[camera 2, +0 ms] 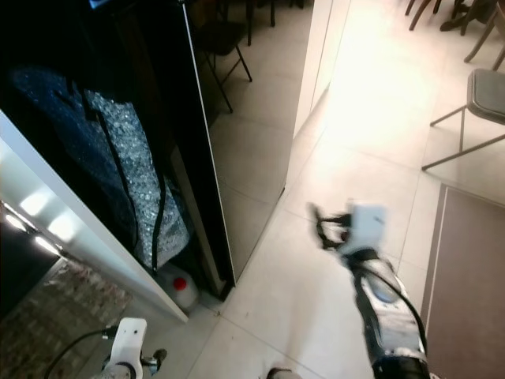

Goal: Restocking fridge

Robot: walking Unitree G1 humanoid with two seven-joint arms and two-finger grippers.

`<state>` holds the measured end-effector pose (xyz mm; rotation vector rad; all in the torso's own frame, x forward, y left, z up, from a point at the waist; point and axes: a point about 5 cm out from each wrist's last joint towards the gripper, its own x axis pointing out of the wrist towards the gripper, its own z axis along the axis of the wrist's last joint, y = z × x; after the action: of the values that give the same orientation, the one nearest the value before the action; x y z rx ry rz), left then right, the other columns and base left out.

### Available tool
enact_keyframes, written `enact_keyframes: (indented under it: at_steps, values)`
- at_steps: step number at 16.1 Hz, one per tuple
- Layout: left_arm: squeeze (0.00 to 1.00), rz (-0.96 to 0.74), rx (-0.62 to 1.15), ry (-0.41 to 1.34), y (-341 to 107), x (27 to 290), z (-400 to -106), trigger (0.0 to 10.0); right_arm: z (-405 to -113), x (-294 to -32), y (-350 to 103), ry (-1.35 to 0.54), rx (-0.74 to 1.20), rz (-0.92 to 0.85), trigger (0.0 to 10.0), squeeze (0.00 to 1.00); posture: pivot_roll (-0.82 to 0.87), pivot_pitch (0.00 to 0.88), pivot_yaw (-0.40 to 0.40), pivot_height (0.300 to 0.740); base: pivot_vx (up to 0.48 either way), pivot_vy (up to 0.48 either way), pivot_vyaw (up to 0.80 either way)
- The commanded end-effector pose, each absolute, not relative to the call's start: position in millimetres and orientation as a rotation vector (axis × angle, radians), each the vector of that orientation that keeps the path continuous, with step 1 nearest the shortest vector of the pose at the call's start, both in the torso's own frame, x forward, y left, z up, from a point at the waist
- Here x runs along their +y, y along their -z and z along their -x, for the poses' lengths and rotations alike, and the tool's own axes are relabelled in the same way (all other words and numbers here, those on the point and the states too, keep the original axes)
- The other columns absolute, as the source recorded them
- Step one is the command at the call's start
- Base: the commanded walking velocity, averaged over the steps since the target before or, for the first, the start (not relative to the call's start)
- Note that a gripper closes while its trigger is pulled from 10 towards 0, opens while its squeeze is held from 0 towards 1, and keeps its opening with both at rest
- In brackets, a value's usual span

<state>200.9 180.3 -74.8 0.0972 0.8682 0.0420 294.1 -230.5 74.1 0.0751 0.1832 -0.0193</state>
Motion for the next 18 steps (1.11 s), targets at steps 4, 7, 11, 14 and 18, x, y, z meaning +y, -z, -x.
enact_keyframes:
  at_steps: [4,7,11,14,18]
  values:
    - [0.00,-0.106,0.909,-0.040,80.5,185.4,-189.5,10.0,-209.7,-228.4,53.8,0.063,0.784,-0.038,10.0,0.00,-0.11,0.158,0.025,0.740,0.000,0.000,0.00]
    - [0.00,-0.099,0.914,-0.042,81.8,187.9,-186.0,10.0,-143.9,-214.3,95.0,0.097,1.059,-0.010,10.0,0.00,-0.09,0.154,0.032,0.740,0.000,0.000,0.00]
    - [0.00,-0.106,0.925,-0.026,83.0,188.5,-183.3,10.0,-153.4,-199.6,93.5,0.034,0.998,-0.005,10.0,0.00,-0.10,0.151,0.046,0.740,0.000,0.000,0.00]
    - [0.00,-0.107,0.932,-0.028,84.1,189.5,-180.9,10.0,-171.8,-202.1,85.1,-0.011,0.938,0.071,10.0,0.00,-0.09,0.134,0.044,0.740,0.000,0.000,0.57]
    - [0.00,-0.106,0.954,-0.030,87.0,193.4,-173.4,10.0,-189.4,-205.2,75.3,-0.022,0.861,0.087,10.0,0.00,-0.10,0.116,0.050,0.740,0.000,0.000,0.69]
